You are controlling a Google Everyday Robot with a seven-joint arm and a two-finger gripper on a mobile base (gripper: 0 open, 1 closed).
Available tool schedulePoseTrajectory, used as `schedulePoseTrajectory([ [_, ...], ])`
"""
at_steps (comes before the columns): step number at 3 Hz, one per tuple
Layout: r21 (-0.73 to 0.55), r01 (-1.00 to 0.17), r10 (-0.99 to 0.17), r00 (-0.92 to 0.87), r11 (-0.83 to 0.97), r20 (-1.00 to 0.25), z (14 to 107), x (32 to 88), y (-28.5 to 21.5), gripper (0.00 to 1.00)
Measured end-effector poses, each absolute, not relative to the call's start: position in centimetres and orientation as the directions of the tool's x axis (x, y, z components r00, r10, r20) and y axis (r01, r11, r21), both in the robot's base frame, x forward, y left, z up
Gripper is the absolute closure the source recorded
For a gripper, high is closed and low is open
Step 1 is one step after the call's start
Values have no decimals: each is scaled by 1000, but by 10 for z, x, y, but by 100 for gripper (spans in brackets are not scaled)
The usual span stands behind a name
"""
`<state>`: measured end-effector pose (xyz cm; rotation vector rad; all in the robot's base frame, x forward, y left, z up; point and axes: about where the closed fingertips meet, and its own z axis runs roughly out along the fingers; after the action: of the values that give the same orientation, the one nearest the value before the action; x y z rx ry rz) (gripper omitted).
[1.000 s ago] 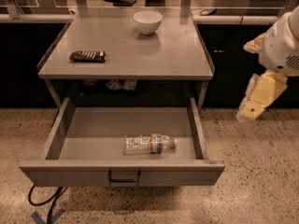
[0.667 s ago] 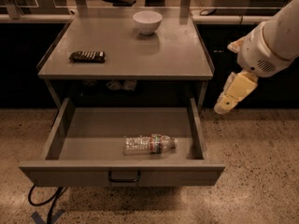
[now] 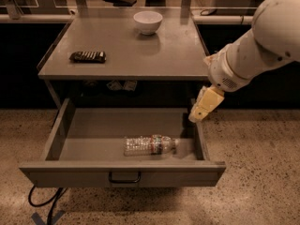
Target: Pick water bottle from top drawer and place on counter
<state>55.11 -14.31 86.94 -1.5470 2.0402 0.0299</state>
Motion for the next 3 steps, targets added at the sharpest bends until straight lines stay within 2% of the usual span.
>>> schedulePoseTrajectory([
  [1,-283,-923,-903,-128,259,-410,839,535,-112,0],
  [2,-283,-923,-903,-128,259,-410,839,535,-112,0],
  [3,-217,-946,-897,-129,239,-424,808,526,-98,0],
])
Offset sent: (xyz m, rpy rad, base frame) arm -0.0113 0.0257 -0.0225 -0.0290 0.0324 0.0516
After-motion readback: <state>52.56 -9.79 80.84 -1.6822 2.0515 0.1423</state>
